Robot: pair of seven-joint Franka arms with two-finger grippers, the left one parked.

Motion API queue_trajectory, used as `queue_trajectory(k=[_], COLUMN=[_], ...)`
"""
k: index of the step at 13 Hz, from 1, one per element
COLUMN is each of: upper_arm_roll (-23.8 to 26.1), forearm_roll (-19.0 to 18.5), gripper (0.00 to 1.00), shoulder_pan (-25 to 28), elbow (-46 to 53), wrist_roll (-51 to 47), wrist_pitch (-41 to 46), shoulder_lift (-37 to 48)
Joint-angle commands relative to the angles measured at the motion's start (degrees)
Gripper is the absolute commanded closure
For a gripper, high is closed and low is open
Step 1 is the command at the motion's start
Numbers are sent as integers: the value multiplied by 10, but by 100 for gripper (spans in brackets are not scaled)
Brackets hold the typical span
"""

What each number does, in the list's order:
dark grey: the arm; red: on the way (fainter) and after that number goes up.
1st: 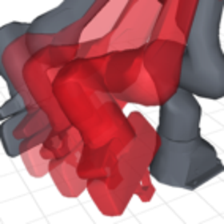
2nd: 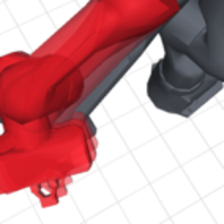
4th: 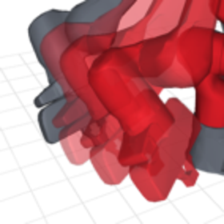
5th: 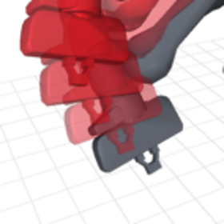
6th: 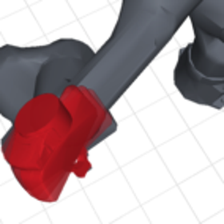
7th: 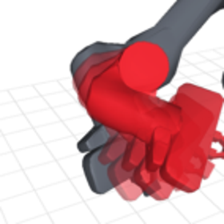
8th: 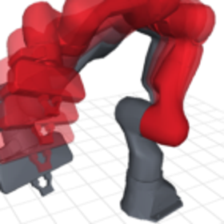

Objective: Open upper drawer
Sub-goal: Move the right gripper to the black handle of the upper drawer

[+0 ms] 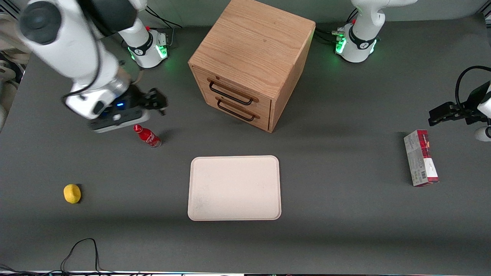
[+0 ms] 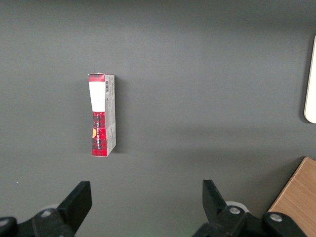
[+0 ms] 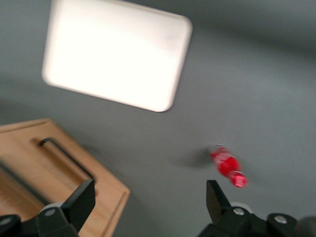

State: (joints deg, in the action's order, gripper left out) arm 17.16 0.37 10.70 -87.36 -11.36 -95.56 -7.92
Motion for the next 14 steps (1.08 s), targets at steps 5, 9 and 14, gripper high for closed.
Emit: queue_trajectory(k=[5,9,14], upper_arm_roll=[126,124,125], forearm_roll=[45,127,119], gripper=[0,0,0], shoulder_pan=[-2,-3,-1], elbow=[41,34,25], wrist_roll=[171,268,277], wrist_pitch=[23,24,18], shoulder_lift=[-78,-118,-148])
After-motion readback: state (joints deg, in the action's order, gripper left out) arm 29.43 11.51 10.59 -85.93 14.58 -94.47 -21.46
